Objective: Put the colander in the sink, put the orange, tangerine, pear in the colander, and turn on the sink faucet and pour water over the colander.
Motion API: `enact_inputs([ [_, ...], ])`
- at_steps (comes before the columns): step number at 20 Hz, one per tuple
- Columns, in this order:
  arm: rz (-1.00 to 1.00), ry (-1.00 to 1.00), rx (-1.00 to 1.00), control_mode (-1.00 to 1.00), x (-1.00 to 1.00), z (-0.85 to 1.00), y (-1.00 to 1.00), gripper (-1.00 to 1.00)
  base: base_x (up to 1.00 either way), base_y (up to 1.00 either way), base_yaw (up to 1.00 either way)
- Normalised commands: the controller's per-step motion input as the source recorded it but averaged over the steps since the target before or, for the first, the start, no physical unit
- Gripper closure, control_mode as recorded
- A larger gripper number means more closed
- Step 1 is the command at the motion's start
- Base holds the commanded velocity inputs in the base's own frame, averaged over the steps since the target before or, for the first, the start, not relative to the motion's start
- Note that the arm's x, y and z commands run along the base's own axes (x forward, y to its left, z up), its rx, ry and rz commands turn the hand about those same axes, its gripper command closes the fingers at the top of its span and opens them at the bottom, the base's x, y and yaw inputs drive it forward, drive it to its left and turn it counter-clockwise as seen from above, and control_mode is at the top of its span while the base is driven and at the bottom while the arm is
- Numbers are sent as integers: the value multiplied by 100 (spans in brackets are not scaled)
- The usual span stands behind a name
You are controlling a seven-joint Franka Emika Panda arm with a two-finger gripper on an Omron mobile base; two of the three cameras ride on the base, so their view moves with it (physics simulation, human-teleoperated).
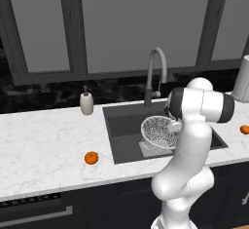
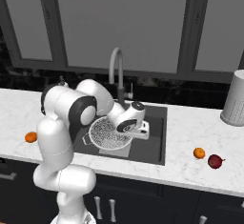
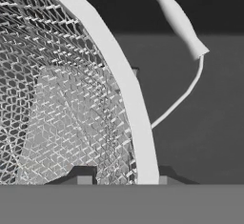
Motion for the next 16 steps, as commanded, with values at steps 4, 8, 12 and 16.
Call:
enact_inputs([
  [4, 0, 2, 0, -100, 21, -39, -14, 100, 0, 0, 0],
  [8, 0, 1, 0, -100, 29, -38, -2, 100, 0, 0, 0],
  [12, 0, 3, 0, -100, 26, -33, 0, 100, 0, 0, 0],
  [16, 0, 4, 0, -100, 20, -29, 0, 100, 0, 0, 0],
])
